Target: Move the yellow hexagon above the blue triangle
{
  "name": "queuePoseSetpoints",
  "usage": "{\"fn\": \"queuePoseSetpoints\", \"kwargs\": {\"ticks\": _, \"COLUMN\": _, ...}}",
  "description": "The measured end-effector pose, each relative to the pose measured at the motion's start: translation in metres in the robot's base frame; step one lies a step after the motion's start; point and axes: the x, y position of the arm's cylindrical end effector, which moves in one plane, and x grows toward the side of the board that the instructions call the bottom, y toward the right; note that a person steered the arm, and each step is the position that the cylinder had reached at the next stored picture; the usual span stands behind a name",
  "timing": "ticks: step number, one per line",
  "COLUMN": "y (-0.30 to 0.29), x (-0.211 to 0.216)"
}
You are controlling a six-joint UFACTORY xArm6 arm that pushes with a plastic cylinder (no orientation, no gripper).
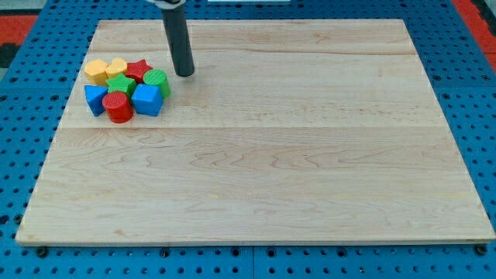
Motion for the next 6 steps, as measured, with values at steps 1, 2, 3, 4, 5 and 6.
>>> {"fn": "queuePoseSetpoints", "kwargs": {"ticks": 1, "y": -0.001, "x": -0.031}}
{"fn": "queuePoseSetpoints", "kwargs": {"ticks": 2, "y": -0.002, "x": -0.033}}
{"fn": "queuePoseSetpoints", "kwargs": {"ticks": 3, "y": -0.005, "x": -0.033}}
{"fn": "queuePoseSetpoints", "kwargs": {"ticks": 4, "y": -0.060, "x": -0.033}}
{"fn": "queuePoseSetpoints", "kwargs": {"ticks": 5, "y": -0.121, "x": -0.025}}
{"fn": "queuePoseSetpoints", "kwargs": {"ticks": 6, "y": -0.165, "x": -0.010}}
